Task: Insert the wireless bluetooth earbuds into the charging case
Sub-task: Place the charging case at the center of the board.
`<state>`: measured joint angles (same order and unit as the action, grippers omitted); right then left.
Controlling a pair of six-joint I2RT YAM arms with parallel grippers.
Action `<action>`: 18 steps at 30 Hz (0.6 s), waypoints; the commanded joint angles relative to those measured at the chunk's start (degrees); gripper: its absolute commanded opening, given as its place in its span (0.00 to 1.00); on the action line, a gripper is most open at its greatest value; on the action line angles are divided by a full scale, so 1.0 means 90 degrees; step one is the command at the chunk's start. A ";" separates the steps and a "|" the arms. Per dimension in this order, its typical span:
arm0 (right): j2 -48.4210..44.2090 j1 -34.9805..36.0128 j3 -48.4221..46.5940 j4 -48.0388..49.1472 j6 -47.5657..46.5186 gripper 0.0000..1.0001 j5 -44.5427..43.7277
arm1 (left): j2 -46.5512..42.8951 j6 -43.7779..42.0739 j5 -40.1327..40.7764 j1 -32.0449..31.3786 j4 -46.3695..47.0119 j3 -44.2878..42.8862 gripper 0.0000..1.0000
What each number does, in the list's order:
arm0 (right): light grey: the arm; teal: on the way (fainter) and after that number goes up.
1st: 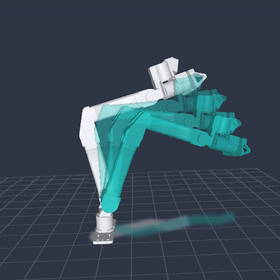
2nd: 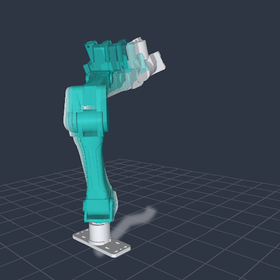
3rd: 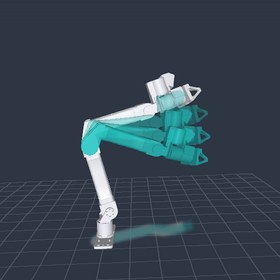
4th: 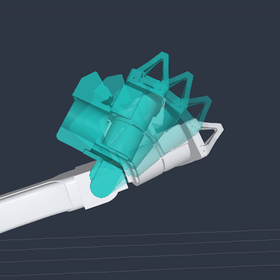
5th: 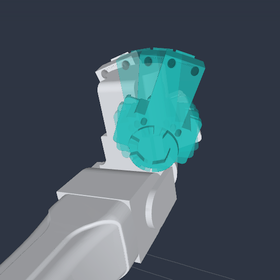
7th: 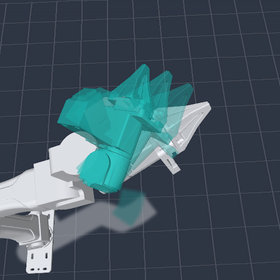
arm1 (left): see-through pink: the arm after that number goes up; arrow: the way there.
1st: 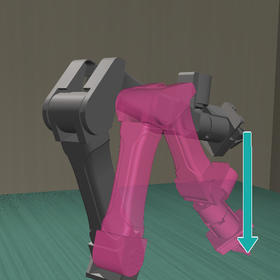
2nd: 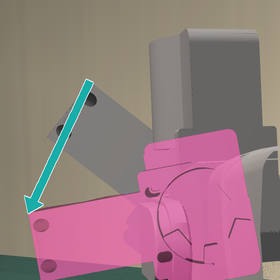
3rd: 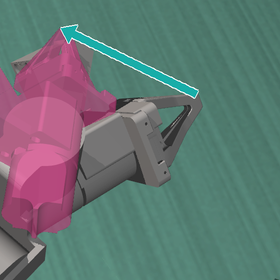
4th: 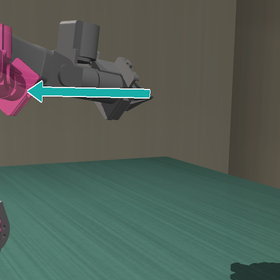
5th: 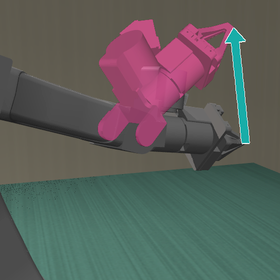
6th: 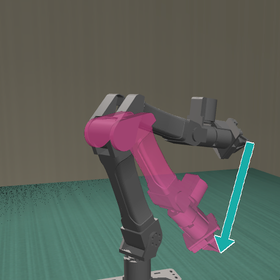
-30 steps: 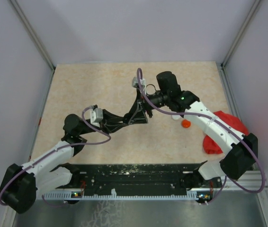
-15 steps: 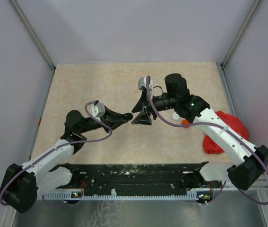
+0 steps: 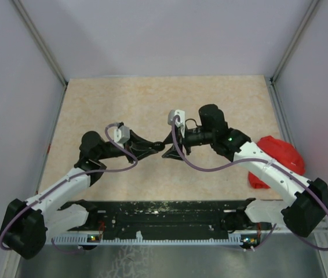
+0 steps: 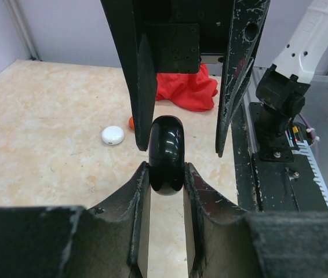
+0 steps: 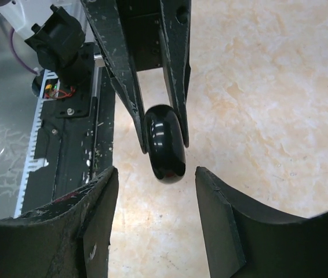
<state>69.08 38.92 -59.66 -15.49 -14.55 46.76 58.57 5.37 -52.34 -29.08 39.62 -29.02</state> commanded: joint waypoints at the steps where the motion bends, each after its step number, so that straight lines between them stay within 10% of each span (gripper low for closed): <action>1: -0.0012 0.0155 -0.0106 0.0612 -0.0282 0.55 0.0179 | 0.0098 -0.0016 -0.0534 0.0038 -0.0092 -0.0258 0.01; 18: 0.0275 0.0355 -0.0416 0.0120 -0.0547 0.15 0.0090 | 0.0146 -0.0029 -0.0592 0.0038 -0.0264 -0.0369 0.01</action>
<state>71.40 41.52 -59.86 -14.57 -18.39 47.11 59.90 5.41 -57.45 -29.08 37.04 -30.30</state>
